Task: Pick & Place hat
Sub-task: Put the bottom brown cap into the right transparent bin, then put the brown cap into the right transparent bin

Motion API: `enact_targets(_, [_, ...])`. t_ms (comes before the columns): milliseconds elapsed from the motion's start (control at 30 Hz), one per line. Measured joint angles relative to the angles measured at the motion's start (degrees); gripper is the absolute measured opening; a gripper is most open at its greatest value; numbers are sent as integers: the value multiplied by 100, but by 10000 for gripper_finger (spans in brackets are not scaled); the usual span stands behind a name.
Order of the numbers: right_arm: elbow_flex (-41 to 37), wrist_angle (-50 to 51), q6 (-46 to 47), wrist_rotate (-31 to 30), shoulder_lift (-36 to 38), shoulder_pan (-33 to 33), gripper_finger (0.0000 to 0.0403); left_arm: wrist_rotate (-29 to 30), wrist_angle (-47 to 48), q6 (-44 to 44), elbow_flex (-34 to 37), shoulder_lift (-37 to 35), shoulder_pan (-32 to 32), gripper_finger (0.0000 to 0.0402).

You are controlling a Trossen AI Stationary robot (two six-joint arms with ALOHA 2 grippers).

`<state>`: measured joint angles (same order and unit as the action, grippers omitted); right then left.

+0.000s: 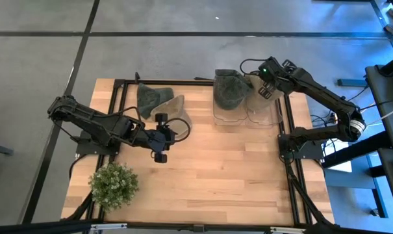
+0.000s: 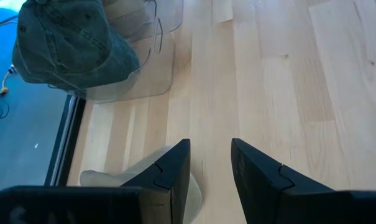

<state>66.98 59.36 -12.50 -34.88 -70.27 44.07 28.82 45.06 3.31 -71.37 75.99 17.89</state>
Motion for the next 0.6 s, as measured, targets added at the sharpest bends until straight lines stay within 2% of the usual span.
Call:
enact_targets(167, [0, 6, -154, 728, 8, -4, 197, 1, 0, 0, 0, 0, 0, 111])
enact_targets(400, [325, 3, -150, 7, 8, 2, 197, 2, 0, 0, 0, 0, 0, 111])
enact_targets(533, [754, -83, -116, 78, 8, -8, 197, 5, -125, 94, 0, 40, -1, 111])
enact_targets(600, [1018, -113, 8, 425, 8, -65, 197, -2, -195, 133, 0, 107, -20, 111])
